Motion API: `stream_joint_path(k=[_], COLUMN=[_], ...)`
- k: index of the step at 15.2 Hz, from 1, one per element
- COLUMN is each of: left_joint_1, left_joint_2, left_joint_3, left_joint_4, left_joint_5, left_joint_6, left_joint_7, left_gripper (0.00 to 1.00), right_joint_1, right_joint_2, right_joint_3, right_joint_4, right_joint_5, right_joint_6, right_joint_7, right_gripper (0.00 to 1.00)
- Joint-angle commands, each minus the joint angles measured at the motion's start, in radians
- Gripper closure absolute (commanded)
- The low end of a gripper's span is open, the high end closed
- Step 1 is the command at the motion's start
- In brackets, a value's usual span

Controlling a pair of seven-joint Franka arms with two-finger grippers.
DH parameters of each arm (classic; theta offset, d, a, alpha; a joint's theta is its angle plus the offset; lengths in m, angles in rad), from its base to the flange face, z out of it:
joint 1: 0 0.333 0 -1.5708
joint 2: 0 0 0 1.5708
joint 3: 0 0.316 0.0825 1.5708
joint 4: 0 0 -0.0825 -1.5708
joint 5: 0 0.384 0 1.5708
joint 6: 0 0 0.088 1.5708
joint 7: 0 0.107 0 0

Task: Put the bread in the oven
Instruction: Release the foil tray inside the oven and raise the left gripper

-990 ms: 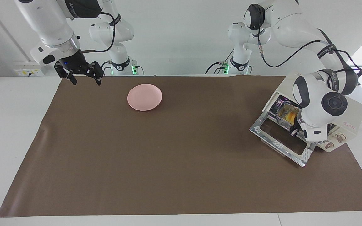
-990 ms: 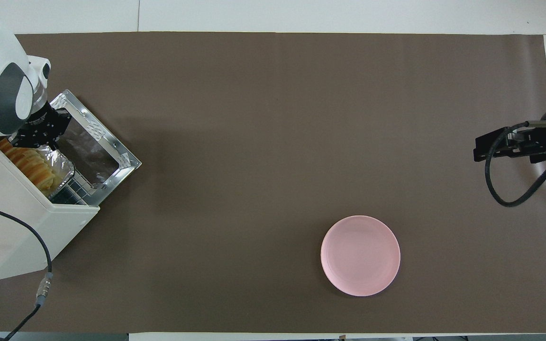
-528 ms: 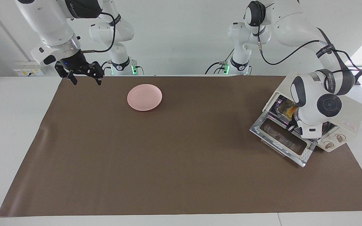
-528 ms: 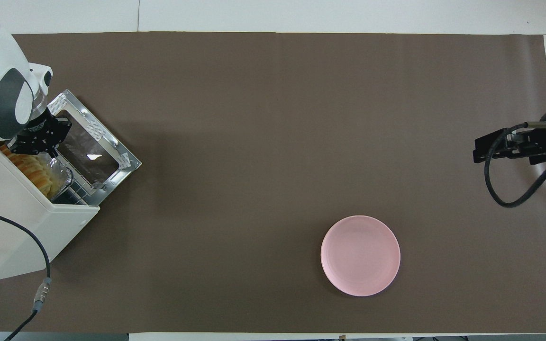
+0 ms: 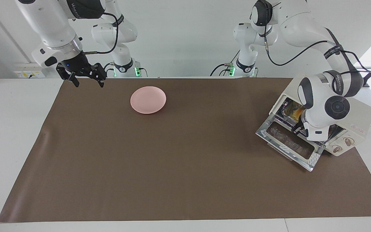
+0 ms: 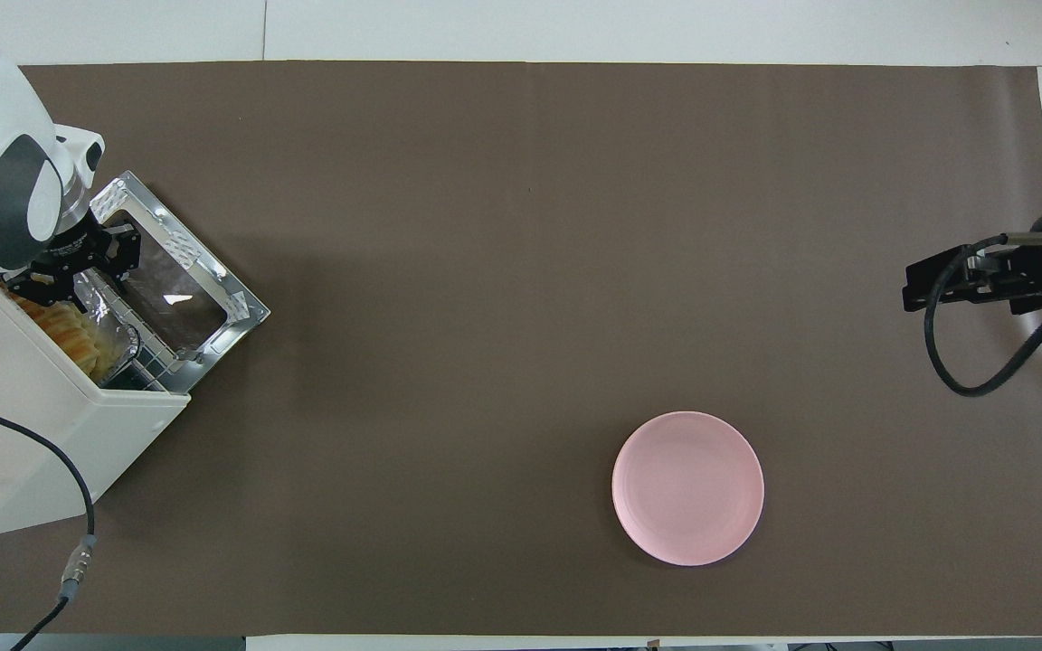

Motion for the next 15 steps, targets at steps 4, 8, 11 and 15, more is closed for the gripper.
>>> stream_joint_path(k=[4, 8, 11, 15], left_joint_1=[-0.047, -0.093, -0.103, -0.101], left_joint_2=[-0.023, -0.046, -0.096, -0.152], left_joint_3=[0.003, 0.003, -0.001, -0.017], left_joint_4=[-0.003, 0.040, 0.039, 0.062], left_joint_5=[0.031, 0.025, 0.022, -0.017], left_joint_6=[0.051, 0.062, 0.117, 0.082], left_joint_7=[0.027, 0.106, 0.120, 0.157], left_gripper=[0.00, 0.00, 0.00, 0.00], right_joint_1=[-0.014, -0.014, -0.014, -0.014], right_joint_2=[-0.016, -0.016, -0.016, -0.016], right_joint_3=[0.014, 0.014, 0.014, 0.014], right_joint_4=[-0.015, -0.014, -0.014, -0.015], right_joint_5=[-0.015, -0.015, -0.015, -0.015], right_joint_6=[-0.009, -0.009, -0.009, -0.009], right_joint_7=[0.009, 0.009, 0.009, 0.009], right_gripper=[0.00, 0.00, 0.00, 0.00])
